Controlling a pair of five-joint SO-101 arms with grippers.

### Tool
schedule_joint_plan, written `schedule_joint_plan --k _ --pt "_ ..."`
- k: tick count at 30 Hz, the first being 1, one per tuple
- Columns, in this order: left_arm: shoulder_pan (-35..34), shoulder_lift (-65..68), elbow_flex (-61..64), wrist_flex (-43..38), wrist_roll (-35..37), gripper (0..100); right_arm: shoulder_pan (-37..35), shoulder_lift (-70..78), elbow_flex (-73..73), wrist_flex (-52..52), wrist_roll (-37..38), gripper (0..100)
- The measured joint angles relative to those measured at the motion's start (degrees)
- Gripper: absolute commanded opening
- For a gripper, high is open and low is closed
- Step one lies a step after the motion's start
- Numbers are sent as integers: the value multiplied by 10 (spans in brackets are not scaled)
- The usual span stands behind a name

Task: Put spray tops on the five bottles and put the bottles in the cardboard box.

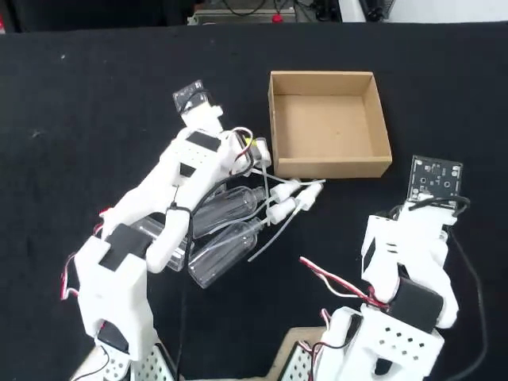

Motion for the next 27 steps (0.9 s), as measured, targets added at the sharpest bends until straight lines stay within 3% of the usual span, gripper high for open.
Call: schedule_joint_plan --k 13,20,27 --pt "-3 48 1 -18 1 232 0 0 0 0 0 193" --pt "-3 48 -2 -18 1 59 0 0 0 0 0 194" --pt "0 50 -23 -3 1 55 0 0 0 0 0 194"
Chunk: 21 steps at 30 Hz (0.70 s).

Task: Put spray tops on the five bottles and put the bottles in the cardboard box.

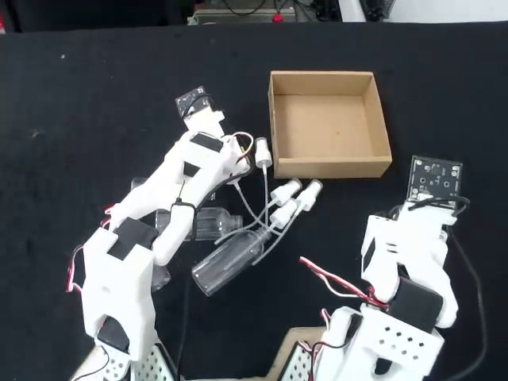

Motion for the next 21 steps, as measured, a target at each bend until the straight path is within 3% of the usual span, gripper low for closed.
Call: schedule_joint_plan --k 8,16,21 --pt "1 -39 -26 47 -34 55 0 0 0 0 0 192" --pt "-1 -234 -30 177 -229 55 0 0 1 -23 0 191" --pt "-28 -368 -30 214 -338 52 -7 0 -11 -25 0 191"
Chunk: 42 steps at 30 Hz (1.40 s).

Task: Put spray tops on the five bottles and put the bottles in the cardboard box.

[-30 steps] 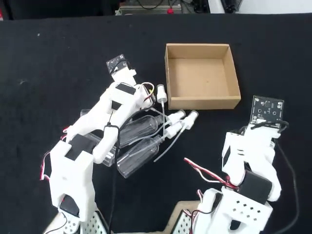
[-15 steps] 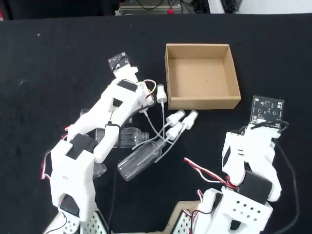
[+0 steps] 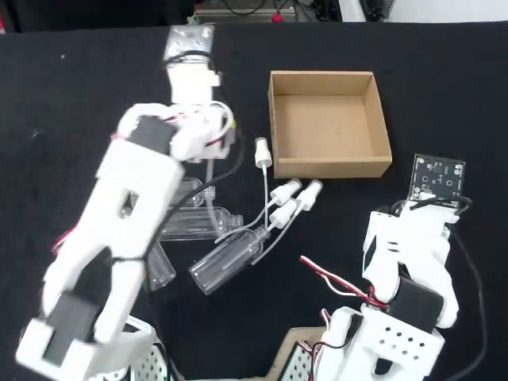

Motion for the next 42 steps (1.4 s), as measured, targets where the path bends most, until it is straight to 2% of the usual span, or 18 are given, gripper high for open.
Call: schedule_joint_plan --k 3,5,17,22,27,33,38,42 --pt "-25 -75 0 11 -57 52 -47 0 -30 0 0 191" --pt "-40 -125 3 11 -69 52 -99 0 -44 0 -8 191" --pt "-53 -402 91 10 -80 54 -470 0 -93 -1 -59 191" --pt "-56 -456 120 -58 -82 54 -600 -3 -50 -83 -61 191" --pt "-55 -474 122 -138 -82 55 -637 0 0 -165 -62 191" --pt "-55 -474 122 -194 -83 55 -658 0 5 -185 -62 191" --pt "18 -474 122 -215 -83 55 -676 0 6 -185 -62 191" --pt "46 -469 124 -217 -83 55 -679 0 6 -185 -62 191"
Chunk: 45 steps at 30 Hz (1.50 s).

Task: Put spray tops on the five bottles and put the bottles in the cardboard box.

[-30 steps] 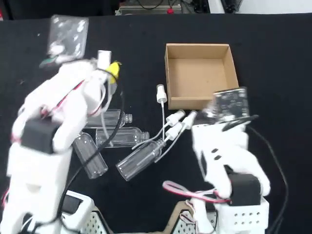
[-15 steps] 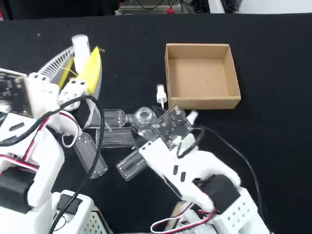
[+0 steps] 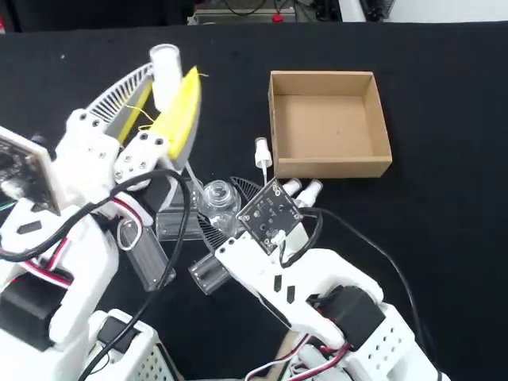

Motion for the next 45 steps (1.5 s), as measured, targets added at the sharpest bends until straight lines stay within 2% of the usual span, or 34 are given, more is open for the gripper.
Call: schedule_joint_plan --k 16,24,31,45 --pt "11 33 10 -33 0 55 0 0 0 0 0 191" --pt "12 34 53 -37 0 55 0 0 0 0 0 191" --pt "12 34 74 -92 -1 55 0 0 0 0 0 191" --pt "12 34 76 -94 -4 55 0 0 0 0 0 191"
